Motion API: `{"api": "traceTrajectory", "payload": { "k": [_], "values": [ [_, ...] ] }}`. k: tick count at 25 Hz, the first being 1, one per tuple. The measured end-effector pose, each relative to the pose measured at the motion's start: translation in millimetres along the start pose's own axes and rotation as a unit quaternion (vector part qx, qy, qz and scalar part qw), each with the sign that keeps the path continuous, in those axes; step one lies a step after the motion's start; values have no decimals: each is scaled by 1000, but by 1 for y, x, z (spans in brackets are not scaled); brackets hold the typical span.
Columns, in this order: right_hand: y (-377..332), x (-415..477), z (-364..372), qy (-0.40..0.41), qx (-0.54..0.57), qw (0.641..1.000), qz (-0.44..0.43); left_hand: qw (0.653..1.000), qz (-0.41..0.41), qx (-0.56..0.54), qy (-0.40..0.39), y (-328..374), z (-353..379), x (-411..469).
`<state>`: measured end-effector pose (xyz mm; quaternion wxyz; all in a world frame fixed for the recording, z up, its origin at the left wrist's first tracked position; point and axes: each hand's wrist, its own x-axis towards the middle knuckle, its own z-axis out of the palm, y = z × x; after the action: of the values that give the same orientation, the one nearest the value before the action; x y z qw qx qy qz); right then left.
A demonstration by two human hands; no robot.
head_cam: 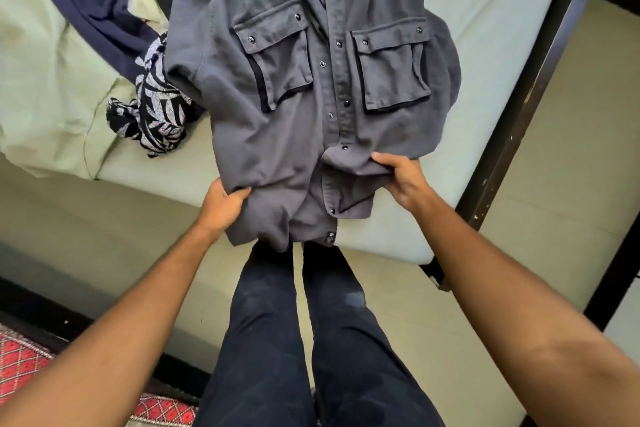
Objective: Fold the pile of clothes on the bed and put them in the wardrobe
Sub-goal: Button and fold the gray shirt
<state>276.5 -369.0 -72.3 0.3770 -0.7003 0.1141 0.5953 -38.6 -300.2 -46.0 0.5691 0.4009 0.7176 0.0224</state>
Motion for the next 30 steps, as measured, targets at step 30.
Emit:
{"api": "traceTrajectory", "payload": {
  "k": [30],
  "values": [
    [-61, 24, 11, 175, -40, 953, -244, 825, 255, 502, -44, 66, 148, 17]
  ]
}}
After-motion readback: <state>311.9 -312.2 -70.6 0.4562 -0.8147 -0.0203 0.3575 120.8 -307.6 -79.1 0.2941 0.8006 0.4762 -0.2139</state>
